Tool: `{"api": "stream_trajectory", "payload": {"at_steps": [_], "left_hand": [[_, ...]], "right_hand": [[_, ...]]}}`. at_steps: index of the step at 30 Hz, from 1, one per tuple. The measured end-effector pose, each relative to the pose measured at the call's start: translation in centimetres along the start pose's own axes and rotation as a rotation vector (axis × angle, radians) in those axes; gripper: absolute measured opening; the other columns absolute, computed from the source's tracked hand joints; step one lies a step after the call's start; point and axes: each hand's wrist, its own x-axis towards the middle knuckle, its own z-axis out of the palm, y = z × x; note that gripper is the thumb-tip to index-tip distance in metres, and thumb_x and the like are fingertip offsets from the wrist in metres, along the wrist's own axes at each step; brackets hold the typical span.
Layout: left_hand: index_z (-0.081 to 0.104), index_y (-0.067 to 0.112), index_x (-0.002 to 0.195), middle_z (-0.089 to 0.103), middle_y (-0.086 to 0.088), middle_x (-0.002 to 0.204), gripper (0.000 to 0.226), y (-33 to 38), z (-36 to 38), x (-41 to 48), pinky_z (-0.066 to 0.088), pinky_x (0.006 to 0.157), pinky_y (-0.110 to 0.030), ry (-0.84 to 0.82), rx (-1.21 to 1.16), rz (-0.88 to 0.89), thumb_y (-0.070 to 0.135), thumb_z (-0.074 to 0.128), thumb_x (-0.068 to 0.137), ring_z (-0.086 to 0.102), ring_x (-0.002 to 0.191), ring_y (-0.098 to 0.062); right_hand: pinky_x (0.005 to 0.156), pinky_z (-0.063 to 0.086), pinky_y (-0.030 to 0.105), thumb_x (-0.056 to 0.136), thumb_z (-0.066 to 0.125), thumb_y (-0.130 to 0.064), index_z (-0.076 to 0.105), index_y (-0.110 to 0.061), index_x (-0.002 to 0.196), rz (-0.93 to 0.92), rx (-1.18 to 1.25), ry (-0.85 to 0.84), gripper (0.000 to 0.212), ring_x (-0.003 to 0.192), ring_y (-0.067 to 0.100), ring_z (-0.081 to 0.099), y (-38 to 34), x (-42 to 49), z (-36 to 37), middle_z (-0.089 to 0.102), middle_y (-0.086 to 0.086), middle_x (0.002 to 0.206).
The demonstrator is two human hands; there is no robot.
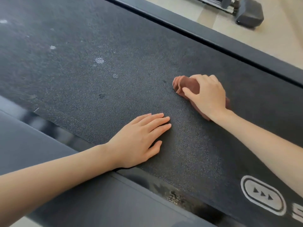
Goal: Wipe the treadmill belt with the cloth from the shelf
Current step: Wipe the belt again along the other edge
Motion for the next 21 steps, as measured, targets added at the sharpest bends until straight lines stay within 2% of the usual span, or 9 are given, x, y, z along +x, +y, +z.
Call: {"api": "stream_trajectory", "payload": {"at_steps": [4, 8, 13, 16, 18, 21], "left_hand": [[0.052, 0.01, 0.135, 0.046, -0.006, 0.144, 0.051, -1.2, -1.0, -0.2, 0.023, 0.111, -0.041, -0.045, 0.113, 0.073, 0.034, 0.035, 0.093, 0.033, 0.139, -0.023], [0.05, 0.011, 0.137, 0.044, -0.005, 0.146, 0.053, -3.2, -2.7, -2.6, 0.022, 0.111, -0.039, -0.077, 0.168, -0.007, 0.038, 0.033, 0.094, 0.031, 0.14, -0.021], [0.047, 0.014, 0.139, 0.039, 0.0, 0.149, 0.053, -4.4, -4.1, -7.2, 0.024, 0.109, -0.034, -0.075, 0.112, -0.135, 0.041, 0.029, 0.097, 0.032, 0.139, -0.016], [0.047, 0.016, 0.139, 0.04, 0.002, 0.148, 0.051, -5.1, -4.6, -8.3, 0.025, 0.108, -0.033, -0.081, 0.099, -0.135, 0.04, 0.03, 0.097, 0.033, 0.137, -0.013], [0.05, 0.017, 0.137, 0.043, 0.003, 0.146, 0.048, -5.4, -4.6, -8.2, 0.026, 0.108, -0.031, -0.07, 0.079, -0.126, 0.037, 0.031, 0.097, 0.035, 0.135, -0.012], [0.056, 0.017, 0.13, 0.049, 0.004, 0.14, 0.044, -5.4, -4.4, -7.8, 0.028, 0.109, -0.029, -0.015, 0.001, -0.164, 0.033, 0.034, 0.096, 0.041, 0.132, -0.013]], "right_hand": [[0.08, 0.039, 0.036, 0.083, 0.059, -0.045, 0.064, -0.018, 0.113, -0.155, 0.028, 0.022, 0.041, 0.099, 0.027, 0.053, -1.1, -2.5, -0.5, 0.066, 0.002, 0.105], [0.078, 0.039, 0.034, 0.087, 0.061, -0.046, 0.061, -0.02, 0.116, -0.082, 0.05, -0.023, 0.039, 0.106, 0.026, 0.051, -0.2, -0.4, -0.5, 0.064, 0.0, 0.112], [0.08, 0.04, 0.04, 0.092, 0.053, -0.045, 0.056, -0.013, 0.122, 0.068, -0.056, -0.112, 0.044, 0.113, 0.034, 0.046, 1.2, 5.5, 0.5, 0.06, 0.011, 0.119], [0.084, 0.041, 0.043, 0.093, 0.051, -0.045, 0.055, -0.01, 0.122, 0.147, -0.054, -0.153, 0.046, 0.117, 0.036, 0.043, -0.1, 7.6, 1.5, 0.058, 0.016, 0.119], [0.085, 0.04, 0.043, 0.093, 0.052, -0.046, 0.056, -0.01, 0.12, 0.129, -0.027, -0.145, 0.046, 0.116, 0.036, 0.042, -2.0, 7.6, 2.1, 0.059, 0.016, 0.117], [0.083, 0.039, 0.039, 0.091, 0.055, -0.046, 0.059, -0.013, 0.117, 0.006, 0.016, -0.076, 0.042, 0.111, 0.032, 0.045, -5.2, 5.3, 2.5, 0.062, 0.01, 0.113]]}}
